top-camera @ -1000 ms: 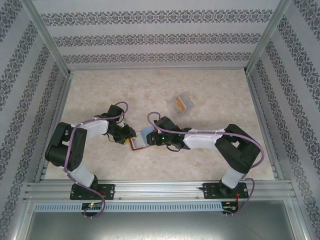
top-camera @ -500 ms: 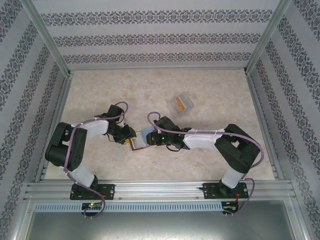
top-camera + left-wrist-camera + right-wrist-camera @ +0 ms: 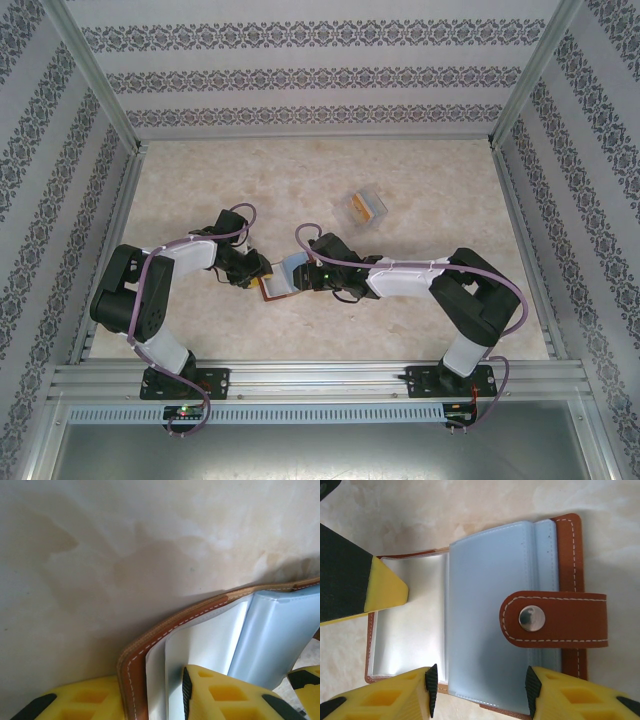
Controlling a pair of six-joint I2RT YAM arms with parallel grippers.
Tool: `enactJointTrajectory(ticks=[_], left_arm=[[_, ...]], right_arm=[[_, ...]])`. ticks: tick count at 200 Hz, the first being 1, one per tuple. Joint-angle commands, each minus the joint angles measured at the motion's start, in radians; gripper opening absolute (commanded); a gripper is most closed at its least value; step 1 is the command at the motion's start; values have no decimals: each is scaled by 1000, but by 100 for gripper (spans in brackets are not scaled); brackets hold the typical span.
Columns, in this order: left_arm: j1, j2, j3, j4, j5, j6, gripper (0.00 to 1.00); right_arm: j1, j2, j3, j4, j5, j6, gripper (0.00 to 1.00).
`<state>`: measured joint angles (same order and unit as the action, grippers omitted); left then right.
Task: Put the credit cards into the card holder
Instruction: Flip over the card slot in the card holder.
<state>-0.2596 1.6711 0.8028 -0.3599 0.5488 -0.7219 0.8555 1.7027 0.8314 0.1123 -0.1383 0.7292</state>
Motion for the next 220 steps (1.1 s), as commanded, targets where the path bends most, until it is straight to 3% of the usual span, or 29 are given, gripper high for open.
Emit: enactJointTrajectory(ticks=[1,103,220], left_arm=[[-20,150,-64,118,-93,31,33],[-21,151,-63,121,-94,30,32],[-20,154,-66,129,-87,27,32]], right_arm=[[9,-5,-9,0,20,9,53],[16,-3,-9,-6,29,39,42],[10,35,-6,136,-141,76,48]])
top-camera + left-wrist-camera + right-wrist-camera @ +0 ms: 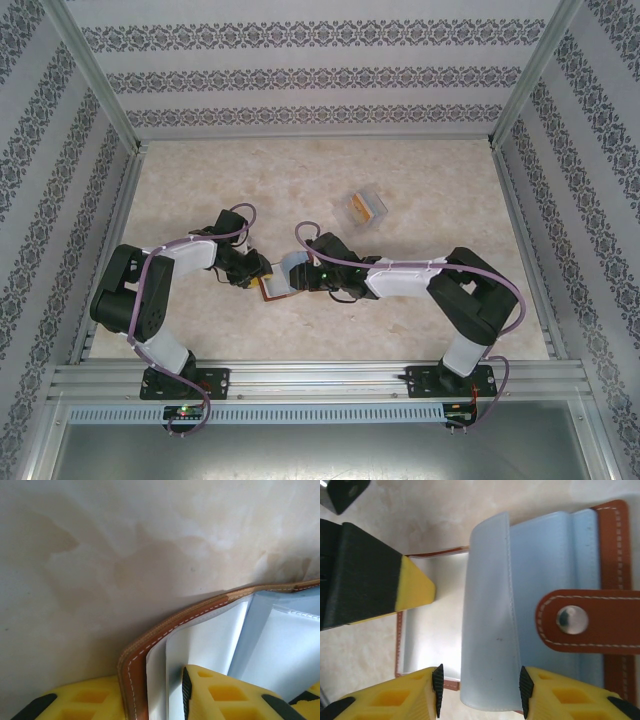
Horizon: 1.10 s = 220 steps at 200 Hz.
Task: Put the credit cards into the card holder
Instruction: Flip over the card slot in the card holder.
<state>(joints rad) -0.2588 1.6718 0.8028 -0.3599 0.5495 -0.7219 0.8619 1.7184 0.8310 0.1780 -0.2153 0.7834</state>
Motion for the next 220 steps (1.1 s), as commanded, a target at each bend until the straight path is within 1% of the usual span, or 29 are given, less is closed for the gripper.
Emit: enactJointTrajectory(ticks=[1,70,83,108,135,167,195,220], left_arm=[[-20,153,-65,128,-88,27,32],[-22,147,-69,144,-76,23,33],[-22,147,-69,148,-73,22,33],[-22,146,-65,154,-66,16,33],[-9,126,-84,191,-46,-24,33],[33,58,-123,226,-53,-83,33],[99,-9,-151,238,-7,-114,36],[168,-76,-174,217,6,-126,38]], right_arm=[[3,20,-5,73,-66,22,48],[-9,48,-13,224,-181,62,51],[-13,68,-8,255,-218,75,52],[-15,134,9,352,-327,117,51],[-11,171,12,413,-356,153,51],[-9,172,8,418,-356,151,51],[-9,190,13,409,-348,149,51],[-6,220,21,385,-334,146,51]])
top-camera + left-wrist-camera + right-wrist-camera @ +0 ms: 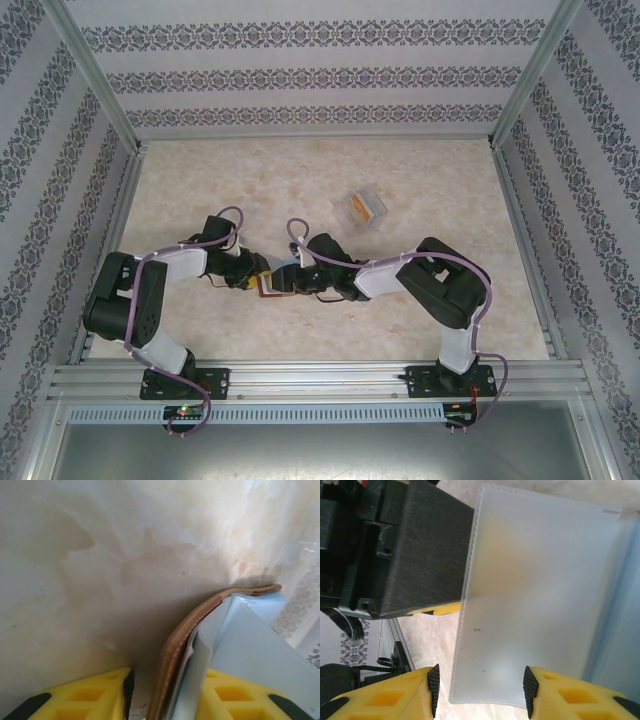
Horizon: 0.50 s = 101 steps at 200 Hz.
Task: Put the credit cards into the card holder
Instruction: Flip over the card slot in the card holder.
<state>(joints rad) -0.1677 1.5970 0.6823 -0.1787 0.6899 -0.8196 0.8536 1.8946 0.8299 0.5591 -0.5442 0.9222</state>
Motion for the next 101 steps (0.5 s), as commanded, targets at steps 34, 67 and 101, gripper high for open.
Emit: enactJointTrajectory(ticks=[34,67,101], left_arm=[[122,-55,-55,-7,-126,-16,45],[124,-71,-49,-10,-116,4,49],[116,-126,-27,-89,-173,67,53]], right_arm=[[9,75,42,19,-35,6,51],[18,79,73,-7,-46,-26,52],[14,86,85,-31,-25,-33,53]])
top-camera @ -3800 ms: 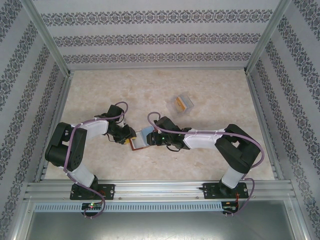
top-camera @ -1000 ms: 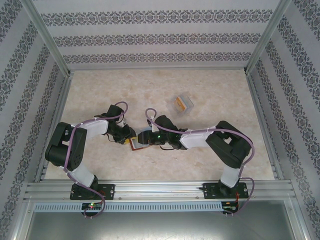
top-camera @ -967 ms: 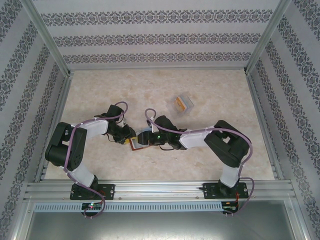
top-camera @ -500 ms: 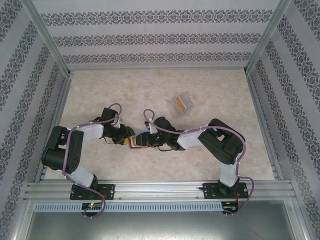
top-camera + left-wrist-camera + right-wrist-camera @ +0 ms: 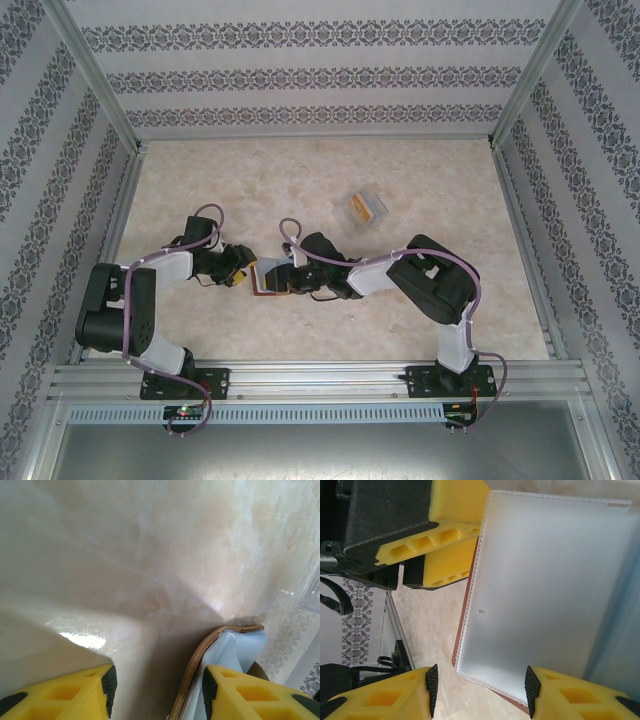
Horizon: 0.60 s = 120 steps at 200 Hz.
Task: Put the credit cards into the card holder
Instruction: Flip over the card slot in the card holder.
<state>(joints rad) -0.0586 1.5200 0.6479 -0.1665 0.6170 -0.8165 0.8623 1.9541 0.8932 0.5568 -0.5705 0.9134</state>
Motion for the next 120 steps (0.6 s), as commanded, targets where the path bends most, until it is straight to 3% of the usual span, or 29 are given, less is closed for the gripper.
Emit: enactJointTrajectory(ticks=[1,54,99,120], left_arm=[[6,-52,8,-102,-101,65,53],[-21,-112,-7,-131,-149,88,57],[-94,-25,4,-29,-36,84,61],[-129,-10,22,-40,-53,105,62]], right_arm=[[5,26,22,-29,1,-22,53],[4,43,41,-51,12,-20,52],[7,35,46,-78,36,-24,51],[7,35,42,-75,37,-18,51]])
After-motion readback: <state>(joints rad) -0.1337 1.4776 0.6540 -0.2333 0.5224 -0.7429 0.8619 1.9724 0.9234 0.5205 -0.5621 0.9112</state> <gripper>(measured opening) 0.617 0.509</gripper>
